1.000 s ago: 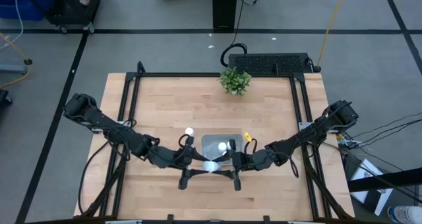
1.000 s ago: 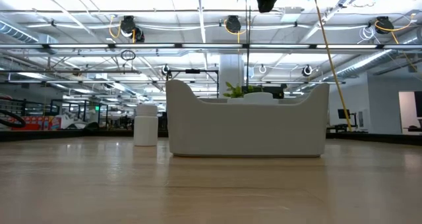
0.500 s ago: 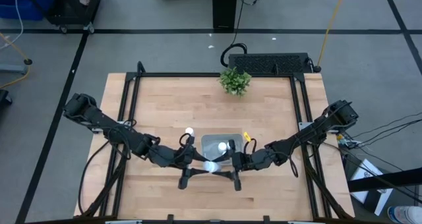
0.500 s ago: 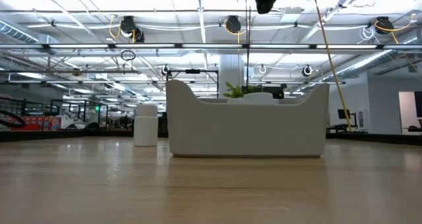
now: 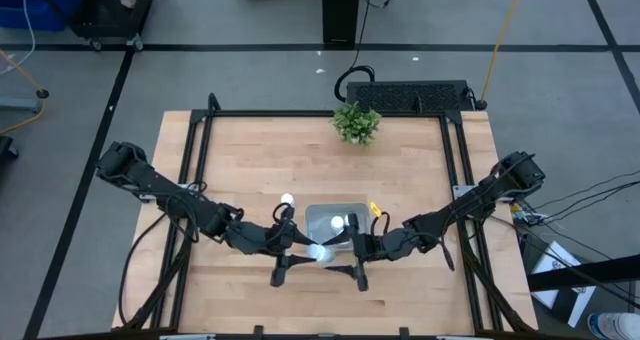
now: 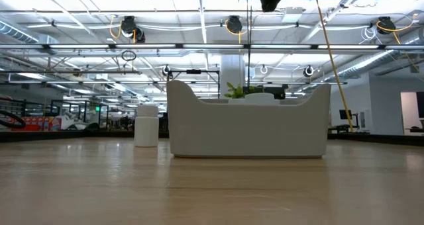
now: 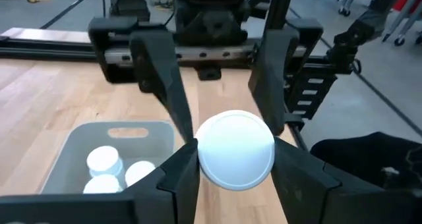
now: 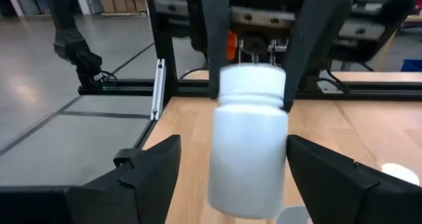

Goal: Pick and place pill bottles into a basket
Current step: Put the white pill bottle into the white bin

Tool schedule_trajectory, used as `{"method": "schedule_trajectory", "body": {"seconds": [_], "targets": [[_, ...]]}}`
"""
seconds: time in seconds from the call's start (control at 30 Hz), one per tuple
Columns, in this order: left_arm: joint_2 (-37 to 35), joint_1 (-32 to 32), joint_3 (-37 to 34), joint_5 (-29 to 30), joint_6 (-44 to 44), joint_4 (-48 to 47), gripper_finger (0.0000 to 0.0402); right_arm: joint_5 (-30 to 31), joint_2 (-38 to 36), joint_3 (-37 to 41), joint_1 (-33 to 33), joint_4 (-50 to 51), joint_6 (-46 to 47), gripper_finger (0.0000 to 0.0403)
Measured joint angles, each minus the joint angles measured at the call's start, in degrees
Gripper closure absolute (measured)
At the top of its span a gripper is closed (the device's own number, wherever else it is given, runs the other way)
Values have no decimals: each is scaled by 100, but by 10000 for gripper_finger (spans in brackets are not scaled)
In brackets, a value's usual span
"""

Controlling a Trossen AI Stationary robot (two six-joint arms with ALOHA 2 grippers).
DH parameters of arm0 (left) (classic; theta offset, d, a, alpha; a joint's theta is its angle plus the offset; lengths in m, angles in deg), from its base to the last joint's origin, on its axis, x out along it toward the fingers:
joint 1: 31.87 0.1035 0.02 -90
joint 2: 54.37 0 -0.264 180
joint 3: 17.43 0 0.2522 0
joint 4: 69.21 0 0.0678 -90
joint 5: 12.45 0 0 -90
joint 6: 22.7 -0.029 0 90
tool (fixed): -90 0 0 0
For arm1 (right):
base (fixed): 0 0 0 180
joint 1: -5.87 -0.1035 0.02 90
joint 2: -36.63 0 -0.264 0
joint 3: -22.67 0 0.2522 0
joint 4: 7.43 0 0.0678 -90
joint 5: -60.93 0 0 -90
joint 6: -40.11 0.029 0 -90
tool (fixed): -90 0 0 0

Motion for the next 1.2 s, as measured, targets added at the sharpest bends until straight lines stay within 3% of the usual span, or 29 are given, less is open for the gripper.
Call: {"method": "schedule_trajectory", "body": {"seconds": [0.5, 0.77, 1.1, 1.2], "targets": [[0, 586, 0, -5, 507, -964, 237, 612, -924, 0, -764, 1329, 146, 135], [0, 1374, 0, -515, 588, -1552, 234, 1347, -925, 0, -1068, 1369, -53, 136], [-2, 2189, 111, -1482, 713, -1813, 240, 1362, -925, 0, -1045, 1378, 108, 135], [-4, 2227, 118, -1522, 671, -1962, 238, 1367, -925, 1, -1045, 1349, 74, 136]]}}
